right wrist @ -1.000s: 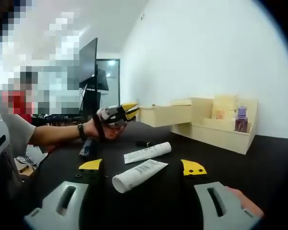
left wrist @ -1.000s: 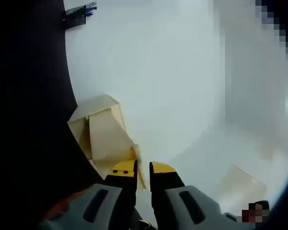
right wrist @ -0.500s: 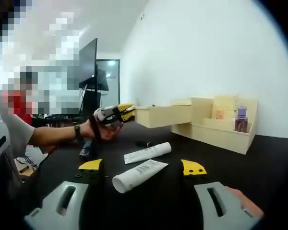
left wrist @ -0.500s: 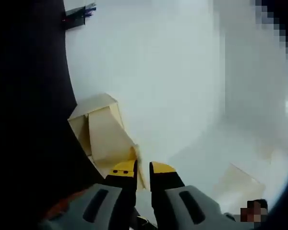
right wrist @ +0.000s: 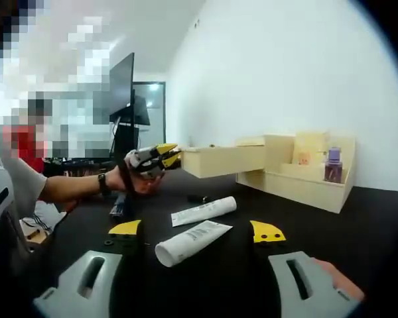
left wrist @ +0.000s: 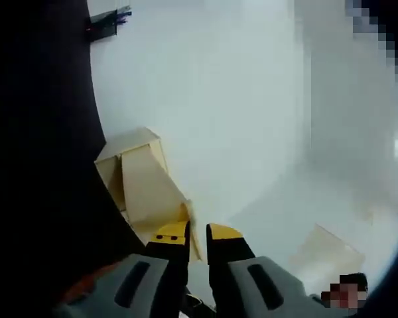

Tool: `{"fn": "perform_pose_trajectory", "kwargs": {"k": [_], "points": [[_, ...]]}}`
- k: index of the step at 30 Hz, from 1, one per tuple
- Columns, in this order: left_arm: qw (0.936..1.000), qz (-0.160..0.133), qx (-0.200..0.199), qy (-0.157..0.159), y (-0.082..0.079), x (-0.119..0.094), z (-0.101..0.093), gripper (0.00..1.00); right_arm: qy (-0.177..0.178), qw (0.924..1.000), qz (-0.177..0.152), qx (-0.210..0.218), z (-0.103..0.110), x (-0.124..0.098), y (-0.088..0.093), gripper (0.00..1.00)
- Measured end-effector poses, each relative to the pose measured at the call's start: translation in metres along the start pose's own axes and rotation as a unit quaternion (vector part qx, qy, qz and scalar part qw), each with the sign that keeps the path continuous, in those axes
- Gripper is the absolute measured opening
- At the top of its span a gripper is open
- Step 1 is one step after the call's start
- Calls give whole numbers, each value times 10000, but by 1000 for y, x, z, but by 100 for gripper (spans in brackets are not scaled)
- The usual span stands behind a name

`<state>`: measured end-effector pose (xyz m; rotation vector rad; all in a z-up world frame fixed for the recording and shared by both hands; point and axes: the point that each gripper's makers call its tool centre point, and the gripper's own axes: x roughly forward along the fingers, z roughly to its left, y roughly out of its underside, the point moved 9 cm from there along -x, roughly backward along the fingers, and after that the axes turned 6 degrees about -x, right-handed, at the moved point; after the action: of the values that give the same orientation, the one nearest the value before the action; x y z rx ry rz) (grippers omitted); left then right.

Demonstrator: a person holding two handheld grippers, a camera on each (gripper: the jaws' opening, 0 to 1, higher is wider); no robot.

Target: Open the drawer, pick up the cosmetic bottles from the table one by one, place them into the drawer, release the gripper, close the drawer, and move the gripper away

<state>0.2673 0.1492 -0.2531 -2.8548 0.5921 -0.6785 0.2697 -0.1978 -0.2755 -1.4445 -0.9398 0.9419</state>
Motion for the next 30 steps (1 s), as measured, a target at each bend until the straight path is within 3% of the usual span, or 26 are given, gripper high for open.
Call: {"fn": "perform_pose_trajectory", "kwargs": {"k": [14,23,30], "points": [[10000,15,1,-14,3,-6,-2,13,6,10000,2,-9,-1,-1,0,57],[9987,23,-69,-500,3,-6,7,13,5,10000,13,-11,-8,-2,-2,57],[9975,73,-94,-696,5,-7,8,13,1,10000,19,-14,-14,-2,-4,57]]}}
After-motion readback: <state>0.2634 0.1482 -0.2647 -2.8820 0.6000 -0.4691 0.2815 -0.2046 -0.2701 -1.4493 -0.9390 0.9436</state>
